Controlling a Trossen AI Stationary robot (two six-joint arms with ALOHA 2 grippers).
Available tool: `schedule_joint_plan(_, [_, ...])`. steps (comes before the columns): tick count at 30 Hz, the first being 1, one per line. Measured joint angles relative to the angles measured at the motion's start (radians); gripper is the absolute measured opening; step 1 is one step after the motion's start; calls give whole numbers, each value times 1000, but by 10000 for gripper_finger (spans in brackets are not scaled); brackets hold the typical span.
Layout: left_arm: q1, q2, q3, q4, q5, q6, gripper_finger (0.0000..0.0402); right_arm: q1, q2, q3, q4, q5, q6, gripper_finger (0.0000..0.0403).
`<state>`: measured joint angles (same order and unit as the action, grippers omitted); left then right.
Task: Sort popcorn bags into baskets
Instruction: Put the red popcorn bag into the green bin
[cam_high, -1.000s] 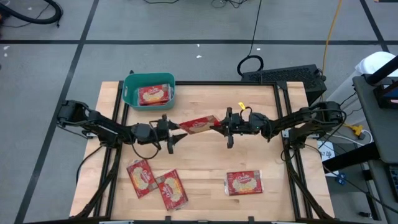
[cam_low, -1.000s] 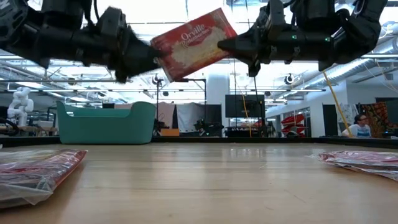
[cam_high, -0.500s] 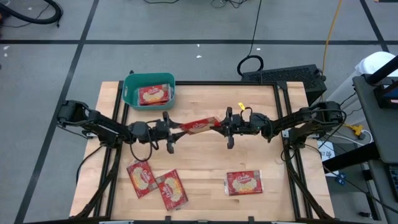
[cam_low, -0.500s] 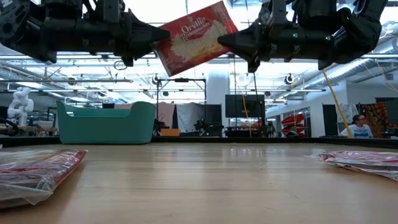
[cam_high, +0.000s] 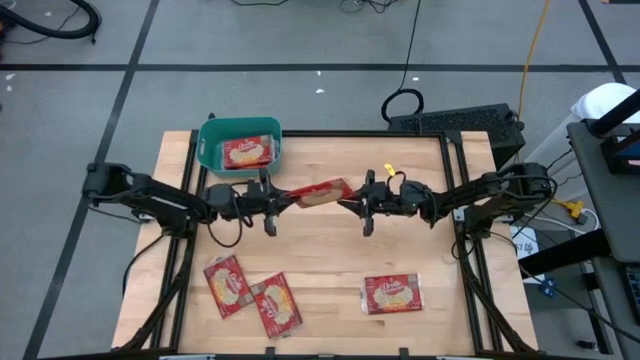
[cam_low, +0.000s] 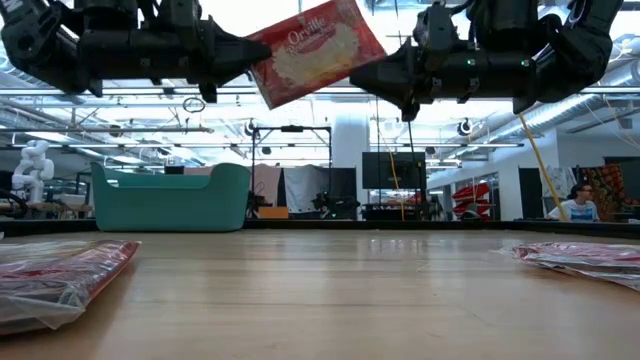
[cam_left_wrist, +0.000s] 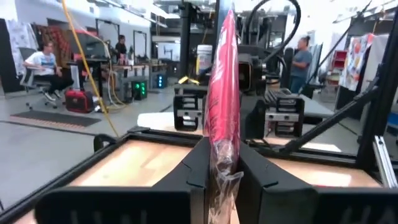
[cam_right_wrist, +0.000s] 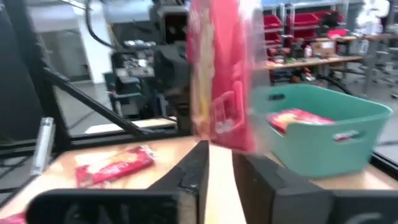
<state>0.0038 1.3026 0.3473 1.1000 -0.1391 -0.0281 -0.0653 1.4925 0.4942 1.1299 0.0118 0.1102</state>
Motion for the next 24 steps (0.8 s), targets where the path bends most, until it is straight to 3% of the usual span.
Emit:
schedule_joint_plan(8, [94, -373, 0, -448, 55, 0, 28, -22, 0, 0, -44, 44, -10, 129])
schedule_joint_plan(14, [241, -654, 24, -838, 36, 4, 31, -56, 0, 0, -135, 44, -18, 147])
schedule_joint_plan(18, [348, -729, 120, -1133, 34, 16, 34, -60, 0, 0, -182, 42, -25, 148])
schedule_joint_plan(24, [524, -710, 275, -1427, 29, 31, 30, -59, 0, 0, -197, 40, -48, 148])
